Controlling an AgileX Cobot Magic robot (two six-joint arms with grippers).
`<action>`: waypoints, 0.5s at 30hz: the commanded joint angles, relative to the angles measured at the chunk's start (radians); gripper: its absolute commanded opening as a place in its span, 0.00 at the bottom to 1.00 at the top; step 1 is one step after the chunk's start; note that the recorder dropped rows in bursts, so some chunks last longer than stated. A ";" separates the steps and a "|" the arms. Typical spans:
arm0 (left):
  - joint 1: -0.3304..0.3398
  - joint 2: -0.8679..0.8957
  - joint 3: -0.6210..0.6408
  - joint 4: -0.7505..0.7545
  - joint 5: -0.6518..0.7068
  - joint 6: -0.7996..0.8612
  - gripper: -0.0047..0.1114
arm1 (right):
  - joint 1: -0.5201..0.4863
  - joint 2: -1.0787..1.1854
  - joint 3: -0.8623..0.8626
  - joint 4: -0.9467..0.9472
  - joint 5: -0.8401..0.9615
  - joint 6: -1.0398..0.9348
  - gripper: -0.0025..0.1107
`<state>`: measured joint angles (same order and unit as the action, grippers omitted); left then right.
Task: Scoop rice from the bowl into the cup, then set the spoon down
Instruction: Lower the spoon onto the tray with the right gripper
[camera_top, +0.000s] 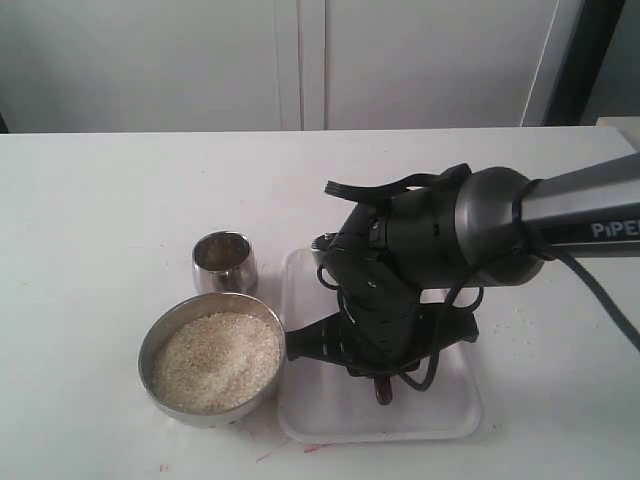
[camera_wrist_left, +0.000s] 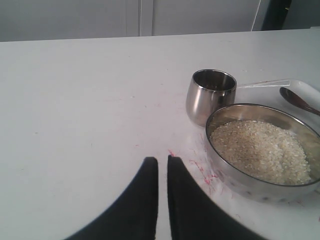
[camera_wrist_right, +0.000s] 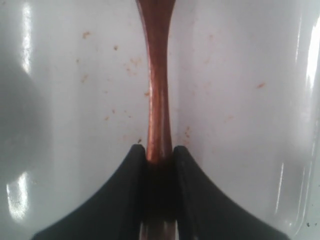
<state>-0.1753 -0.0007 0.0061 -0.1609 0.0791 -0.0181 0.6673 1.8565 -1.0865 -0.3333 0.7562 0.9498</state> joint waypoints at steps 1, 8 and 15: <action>-0.009 0.001 -0.006 -0.010 -0.003 0.000 0.16 | -0.011 0.003 -0.009 -0.007 -0.005 -0.012 0.10; -0.009 0.001 -0.006 -0.010 -0.003 0.000 0.16 | -0.011 0.003 -0.009 -0.007 -0.033 -0.012 0.16; -0.009 0.001 -0.006 -0.010 -0.003 0.000 0.16 | -0.011 0.003 -0.009 -0.022 -0.050 -0.012 0.16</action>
<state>-0.1753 -0.0007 0.0061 -0.1609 0.0791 -0.0181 0.6673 1.8565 -1.0865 -0.3413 0.7144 0.9498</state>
